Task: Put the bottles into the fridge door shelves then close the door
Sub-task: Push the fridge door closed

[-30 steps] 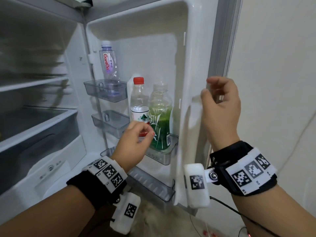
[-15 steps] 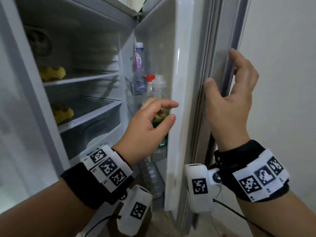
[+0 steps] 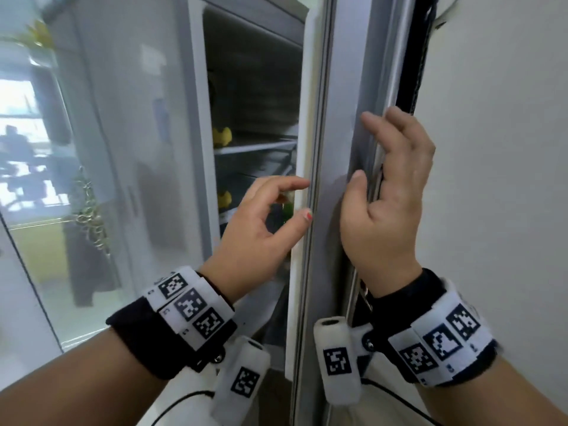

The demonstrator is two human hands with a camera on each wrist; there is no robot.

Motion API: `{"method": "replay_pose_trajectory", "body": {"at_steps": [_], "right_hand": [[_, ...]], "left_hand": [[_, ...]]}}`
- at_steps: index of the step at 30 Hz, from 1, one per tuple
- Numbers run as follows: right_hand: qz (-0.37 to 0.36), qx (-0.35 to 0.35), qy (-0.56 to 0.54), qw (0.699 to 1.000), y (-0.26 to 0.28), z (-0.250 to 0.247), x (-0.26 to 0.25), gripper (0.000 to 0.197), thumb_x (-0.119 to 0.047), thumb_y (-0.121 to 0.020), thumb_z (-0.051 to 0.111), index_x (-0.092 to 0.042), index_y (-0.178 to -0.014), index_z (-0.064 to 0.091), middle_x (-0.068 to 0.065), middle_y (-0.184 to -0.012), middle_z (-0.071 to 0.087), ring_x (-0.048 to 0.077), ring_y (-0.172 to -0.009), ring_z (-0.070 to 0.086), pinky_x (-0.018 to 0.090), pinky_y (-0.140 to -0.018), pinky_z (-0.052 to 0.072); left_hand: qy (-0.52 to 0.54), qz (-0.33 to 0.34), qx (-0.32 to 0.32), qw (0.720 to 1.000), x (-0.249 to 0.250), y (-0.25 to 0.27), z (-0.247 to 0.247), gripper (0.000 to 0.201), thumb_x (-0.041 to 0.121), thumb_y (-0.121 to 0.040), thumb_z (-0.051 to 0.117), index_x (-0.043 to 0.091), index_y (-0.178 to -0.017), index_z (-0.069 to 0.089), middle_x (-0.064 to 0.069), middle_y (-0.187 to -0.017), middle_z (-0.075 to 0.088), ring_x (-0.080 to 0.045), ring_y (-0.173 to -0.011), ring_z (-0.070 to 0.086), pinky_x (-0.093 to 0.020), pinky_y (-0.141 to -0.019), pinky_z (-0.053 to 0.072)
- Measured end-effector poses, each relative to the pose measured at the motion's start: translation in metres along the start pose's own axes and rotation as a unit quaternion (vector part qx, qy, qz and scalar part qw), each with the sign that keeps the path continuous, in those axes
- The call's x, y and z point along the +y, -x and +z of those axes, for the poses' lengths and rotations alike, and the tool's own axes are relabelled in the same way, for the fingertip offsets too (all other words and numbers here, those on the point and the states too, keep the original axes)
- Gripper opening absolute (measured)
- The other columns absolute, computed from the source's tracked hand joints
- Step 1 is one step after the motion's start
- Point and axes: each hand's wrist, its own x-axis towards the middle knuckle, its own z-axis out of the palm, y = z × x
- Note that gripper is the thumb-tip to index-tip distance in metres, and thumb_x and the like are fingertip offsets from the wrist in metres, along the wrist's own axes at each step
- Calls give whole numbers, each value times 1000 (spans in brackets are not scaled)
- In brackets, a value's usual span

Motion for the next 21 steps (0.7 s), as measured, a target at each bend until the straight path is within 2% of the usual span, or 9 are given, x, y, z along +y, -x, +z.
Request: {"method": "replay_pose_trajectory", "body": {"at_steps": [3, 5, 8, 11, 14, 15, 17, 19, 21], "right_hand": [[2, -12, -9, 1000, 0, 26, -4, 57, 13, -76, 52, -2, -132, 52, 21, -138, 43, 23, -133, 37, 25, -116, 26], [5, -25, -10, 1000, 0, 41, -6, 60, 11, -77, 53, -5, -135, 48, 18, -141, 42, 18, -134, 35, 31, -117, 27], [-1, -36, -13, 999, 3, 60, -10, 62, 9, -79, 55, -7, -138, 46, 15, -142, 43, 21, -135, 36, 37, -117, 27], [-4, -44, -39, 998, 4, 76, -14, 61, 13, -78, 53, -6, -136, 48, 19, -141, 41, 29, -134, 37, 41, -117, 28], [-6, -57, -39, 998, 3, 89, -14, 62, 13, -76, 52, -8, -134, 51, 19, -139, 40, 32, -132, 37, 47, -114, 30], [-5, -66, -35, 997, 3, 93, -14, 62, 12, -76, 52, -9, -135, 50, 17, -140, 39, 32, -131, 37, 45, -115, 29], [-5, -87, -24, 996, 2, 99, -13, 63, 9, -78, 54, -13, -137, 49, 14, -142, 39, 32, -130, 37, 27, -116, 22], [-9, -105, -16, 994, 2, 105, -14, 63, 6, -79, 55, -16, -138, 48, 11, -144, 38, 30, -130, 37, 10, -110, 11], [-7, -124, -14, 992, 3, 112, -18, 63, 5, -80, 54, -18, -139, 48, 10, -146, 37, 30, -130, 35, 13, -109, 12]], "left_hand": [[-38, -16, 52, 998, -11, -2, -20, 30, 40, -85, 50, 37, -114, 56, 14, -118, 51, 10, -112, 47, -1, -95, 32], [-53, -37, 72, 995, -19, -3, -30, 32, 45, -82, 48, 37, -113, 56, 14, -121, 48, 8, -116, 45, -1, -99, 30], [-65, -55, 85, 993, -31, -1, -39, 34, 36, -82, 54, 35, -116, 56, 5, -131, 46, 0, -125, 40, 7, -97, 20], [-63, -72, 73, 993, -42, 4, -46, 50, 32, -78, 58, 37, -127, 47, 1, -141, 38, -2, -131, 34, 10, -95, 15], [-64, -77, 70, 993, -53, 7, -51, 76, 46, -72, 60, 41, -140, 27, 3, -148, 30, -7, -139, 28, -6, -110, 18], [-64, -79, 68, 992, -57, 8, -53, 84, 49, -70, 62, 41, -143, 20, 3, -152, 26, -9, -143, 24, -18, -116, 20], [-65, -94, 65, 991, -63, 9, -55, 103, 54, -66, 67, 38, -149, 8, 4, -160, 14, -11, -149, 13, -36, -121, 17], [-62, -112, 69, 989, -69, 9, -55, 121, 59, -60, 72, 32, -154, 1, 8, -161, 5, -3, -149, 5, -30, -120, 13], [-46, -125, 77, 988, -73, 8, -53, 130, 60, -55, 74, 28, -155, -3, 12, -159, 4, 9, -143, 5, -21, -116, 12]]}}
